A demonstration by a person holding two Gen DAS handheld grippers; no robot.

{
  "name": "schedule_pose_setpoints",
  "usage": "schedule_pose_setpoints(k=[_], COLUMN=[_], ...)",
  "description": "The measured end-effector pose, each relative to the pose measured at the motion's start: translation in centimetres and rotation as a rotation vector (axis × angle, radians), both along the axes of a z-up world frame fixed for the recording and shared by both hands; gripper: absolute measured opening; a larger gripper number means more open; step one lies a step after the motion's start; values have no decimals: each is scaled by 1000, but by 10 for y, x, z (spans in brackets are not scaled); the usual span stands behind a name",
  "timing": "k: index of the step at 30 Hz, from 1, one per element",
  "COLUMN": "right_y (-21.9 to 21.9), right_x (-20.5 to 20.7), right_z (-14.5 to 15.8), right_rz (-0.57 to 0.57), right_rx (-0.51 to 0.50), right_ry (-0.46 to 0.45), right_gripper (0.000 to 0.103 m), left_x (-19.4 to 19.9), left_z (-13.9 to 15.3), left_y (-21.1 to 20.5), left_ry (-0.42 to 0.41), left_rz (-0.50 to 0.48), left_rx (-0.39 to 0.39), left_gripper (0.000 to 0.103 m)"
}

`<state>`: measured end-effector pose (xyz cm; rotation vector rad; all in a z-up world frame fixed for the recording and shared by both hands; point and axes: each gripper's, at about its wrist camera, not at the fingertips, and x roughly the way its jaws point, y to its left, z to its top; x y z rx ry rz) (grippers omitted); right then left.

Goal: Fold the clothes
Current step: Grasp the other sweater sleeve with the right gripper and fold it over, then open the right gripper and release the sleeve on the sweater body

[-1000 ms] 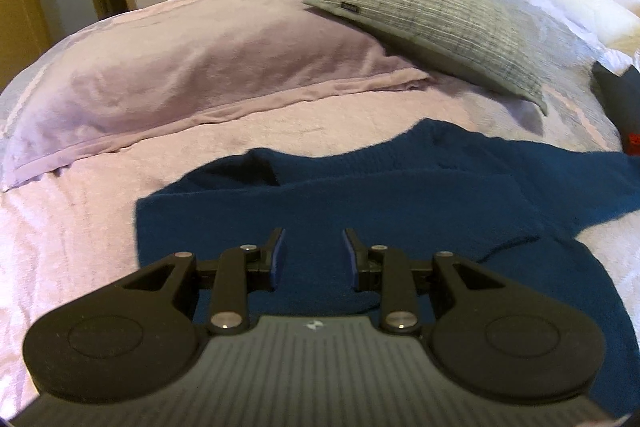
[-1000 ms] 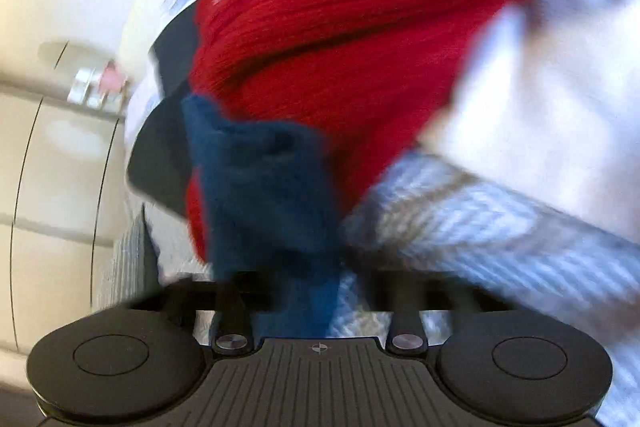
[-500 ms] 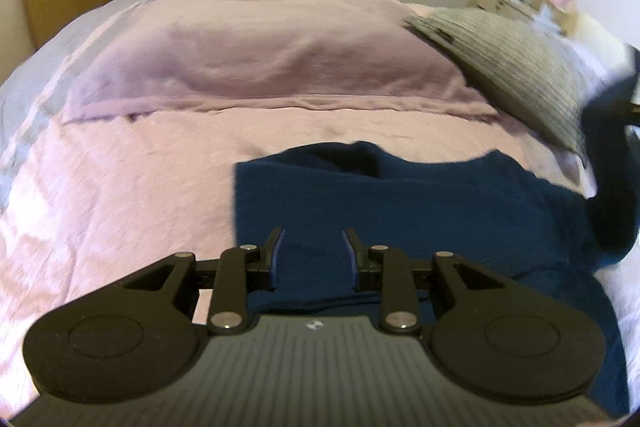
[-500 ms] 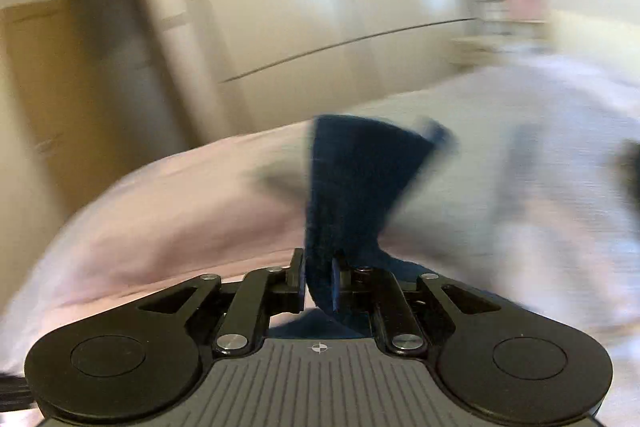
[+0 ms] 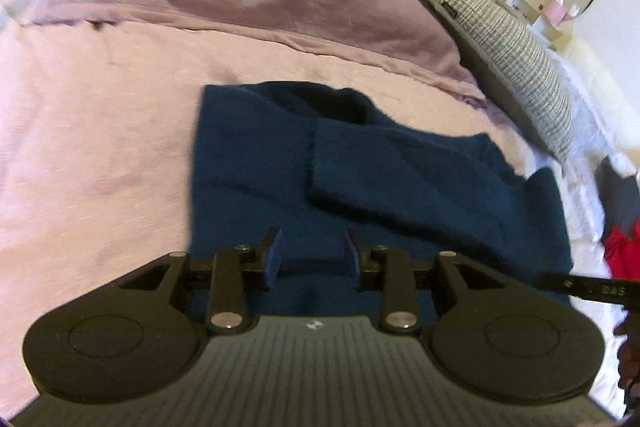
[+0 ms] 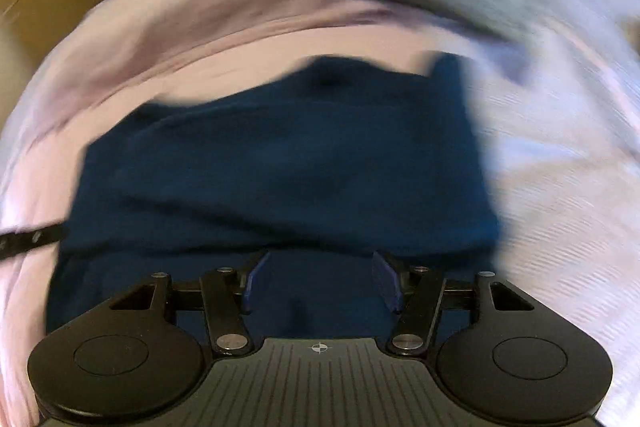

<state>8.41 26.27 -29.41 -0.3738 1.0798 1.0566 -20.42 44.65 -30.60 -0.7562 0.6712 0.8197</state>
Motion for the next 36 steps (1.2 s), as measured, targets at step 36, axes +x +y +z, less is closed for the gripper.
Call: schedule_pose_setpoints(k=[36], right_y=[-10], right_x=[63], right_z=[-32], right_rz=[-94], right_rx=[-27], right_ry=[-35], right_gripper=[59], left_x=[-4], left_z=[-35], left_y=[12], left_ry=[246], left_rz=[31], left_rx=[287], left_gripper=[11])
